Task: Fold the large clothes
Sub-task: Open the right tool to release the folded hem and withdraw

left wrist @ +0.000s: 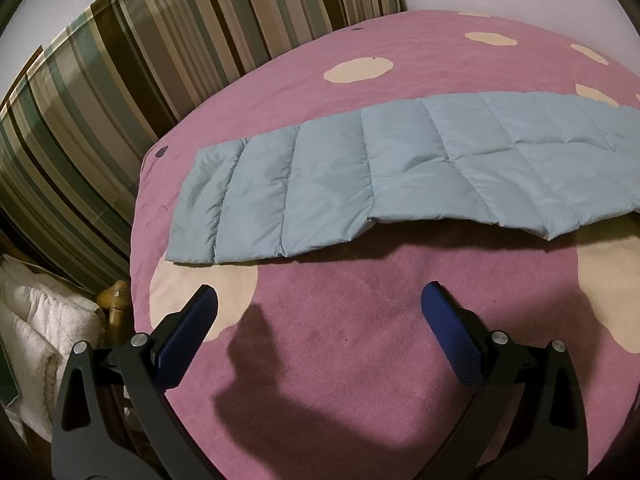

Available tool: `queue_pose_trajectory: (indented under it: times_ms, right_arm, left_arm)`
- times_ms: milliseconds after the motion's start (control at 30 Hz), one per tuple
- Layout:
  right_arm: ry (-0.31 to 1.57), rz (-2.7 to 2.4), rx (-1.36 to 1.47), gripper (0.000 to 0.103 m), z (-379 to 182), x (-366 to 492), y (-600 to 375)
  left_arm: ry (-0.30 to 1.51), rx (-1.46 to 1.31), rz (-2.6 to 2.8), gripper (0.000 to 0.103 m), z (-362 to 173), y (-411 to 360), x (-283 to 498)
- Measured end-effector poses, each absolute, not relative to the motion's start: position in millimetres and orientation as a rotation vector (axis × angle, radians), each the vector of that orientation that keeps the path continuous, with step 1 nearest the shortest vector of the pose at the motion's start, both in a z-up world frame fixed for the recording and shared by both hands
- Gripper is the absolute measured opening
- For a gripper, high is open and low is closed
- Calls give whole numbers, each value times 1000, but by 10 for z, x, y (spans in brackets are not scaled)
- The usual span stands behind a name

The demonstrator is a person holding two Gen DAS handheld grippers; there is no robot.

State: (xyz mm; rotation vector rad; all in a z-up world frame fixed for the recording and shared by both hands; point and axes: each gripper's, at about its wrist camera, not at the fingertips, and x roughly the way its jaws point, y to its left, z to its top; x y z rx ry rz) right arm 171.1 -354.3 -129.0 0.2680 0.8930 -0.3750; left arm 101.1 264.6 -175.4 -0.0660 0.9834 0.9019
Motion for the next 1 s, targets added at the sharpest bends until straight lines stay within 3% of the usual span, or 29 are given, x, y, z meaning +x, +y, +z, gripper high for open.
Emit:
queue_pose_trajectory:
  times_ms: [233, 567, 1000]
  right_arm:
    - [957, -535, 223, 59, -1606, 848, -3731]
    - [934, -567, 206, 78, -1767, 724, -3735]
    - [931, -578, 205, 81, -1762, 758, -3716]
  left_arm:
    - [984, -68, 901, 101, -1749, 2654, 1008]
    - [979, -93, 890, 101, -1763, 2665, 1013]
    - [948, -264, 767, 101, -1730, 2838, 832]
